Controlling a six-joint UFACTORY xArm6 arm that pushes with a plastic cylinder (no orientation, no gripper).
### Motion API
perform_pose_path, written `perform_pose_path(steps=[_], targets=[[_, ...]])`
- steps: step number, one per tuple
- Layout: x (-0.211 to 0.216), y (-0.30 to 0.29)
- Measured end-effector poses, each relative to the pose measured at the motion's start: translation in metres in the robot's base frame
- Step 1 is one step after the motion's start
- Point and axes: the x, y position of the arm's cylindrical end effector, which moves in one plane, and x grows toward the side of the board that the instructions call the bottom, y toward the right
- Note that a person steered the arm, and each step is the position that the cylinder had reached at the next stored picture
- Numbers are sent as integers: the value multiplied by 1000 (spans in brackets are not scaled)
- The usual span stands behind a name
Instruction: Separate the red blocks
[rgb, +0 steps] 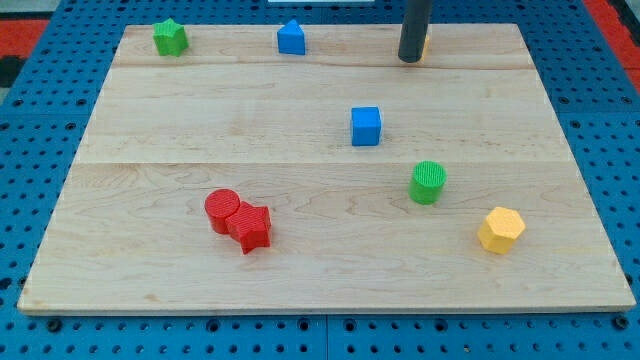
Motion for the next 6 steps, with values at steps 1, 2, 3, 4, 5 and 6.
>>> perform_pose_path(steps=[1, 2, 3, 4, 5, 6], targets=[[42, 3], [101, -1], [160, -15], [190, -64], [236, -113], [259, -181]])
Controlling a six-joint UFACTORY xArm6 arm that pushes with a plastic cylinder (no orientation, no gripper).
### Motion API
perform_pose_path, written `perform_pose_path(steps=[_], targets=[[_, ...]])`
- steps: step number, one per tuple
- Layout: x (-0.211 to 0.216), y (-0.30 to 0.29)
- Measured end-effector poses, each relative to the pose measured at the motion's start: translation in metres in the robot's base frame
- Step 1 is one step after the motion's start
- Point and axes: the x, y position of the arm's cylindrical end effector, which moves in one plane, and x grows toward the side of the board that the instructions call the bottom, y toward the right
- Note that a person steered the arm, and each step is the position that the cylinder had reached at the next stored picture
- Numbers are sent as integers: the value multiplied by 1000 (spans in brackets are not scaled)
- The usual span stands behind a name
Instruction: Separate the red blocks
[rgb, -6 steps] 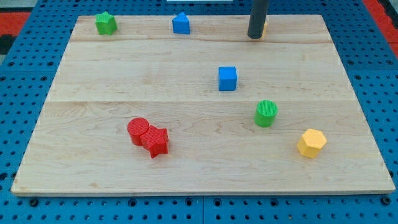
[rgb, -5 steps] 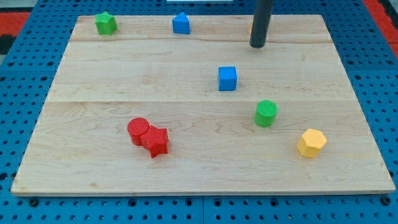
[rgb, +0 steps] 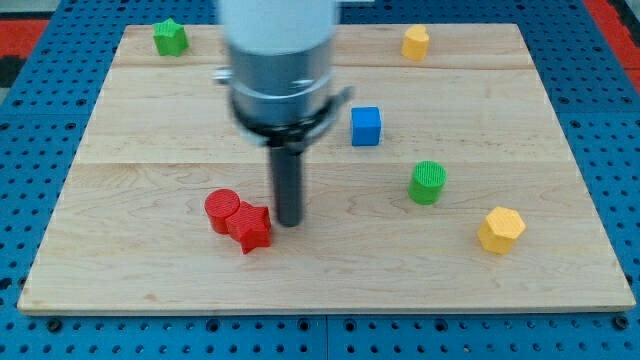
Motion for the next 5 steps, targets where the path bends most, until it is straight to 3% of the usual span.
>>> perform_pose_path(steps=[2, 3, 4, 5], targets=[[7, -128], [-8, -140], [-52, -150], [-34, -134]])
